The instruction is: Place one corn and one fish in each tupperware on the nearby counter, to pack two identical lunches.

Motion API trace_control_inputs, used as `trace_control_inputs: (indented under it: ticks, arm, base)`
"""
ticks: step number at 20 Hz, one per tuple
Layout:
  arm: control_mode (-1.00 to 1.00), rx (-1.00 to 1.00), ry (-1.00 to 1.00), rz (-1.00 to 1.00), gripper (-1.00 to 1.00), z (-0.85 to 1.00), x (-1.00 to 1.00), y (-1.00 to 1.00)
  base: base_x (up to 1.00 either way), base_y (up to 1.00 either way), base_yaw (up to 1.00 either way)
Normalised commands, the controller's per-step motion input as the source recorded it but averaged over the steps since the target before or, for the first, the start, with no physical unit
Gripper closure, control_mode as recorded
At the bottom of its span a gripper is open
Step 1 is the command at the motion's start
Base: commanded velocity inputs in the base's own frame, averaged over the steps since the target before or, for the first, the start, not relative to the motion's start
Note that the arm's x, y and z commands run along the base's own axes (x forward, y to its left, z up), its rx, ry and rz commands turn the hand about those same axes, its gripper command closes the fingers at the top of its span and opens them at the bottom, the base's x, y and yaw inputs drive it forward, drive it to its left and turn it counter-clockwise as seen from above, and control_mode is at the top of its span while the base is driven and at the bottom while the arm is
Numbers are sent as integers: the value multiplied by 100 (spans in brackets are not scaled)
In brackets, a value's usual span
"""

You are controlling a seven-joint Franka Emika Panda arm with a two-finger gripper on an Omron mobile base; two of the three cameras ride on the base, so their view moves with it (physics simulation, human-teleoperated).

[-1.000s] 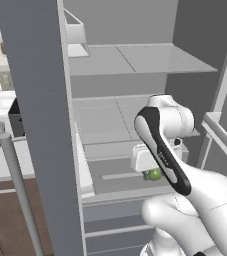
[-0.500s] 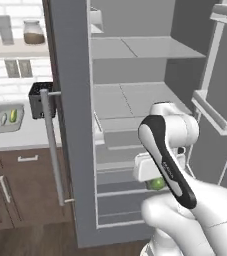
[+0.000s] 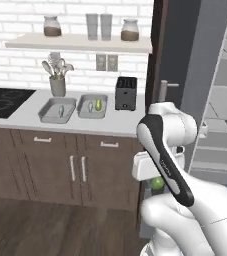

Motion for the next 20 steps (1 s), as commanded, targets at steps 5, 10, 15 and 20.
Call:
trace_control_inputs:
  ticks: [5,10,15,20]
  arm:
    - [100,0,0,0,100,0,0,0]
    - [100,0,0,0,100,0,0,0]
    - [100,0,0,0,100,0,0,0]
    - [100,0,0,0,100,0,0,0]
  base:
    - [2,97,49]
    - [78,55,20]
    - [100,29,-2]
    - [100,18,-18]
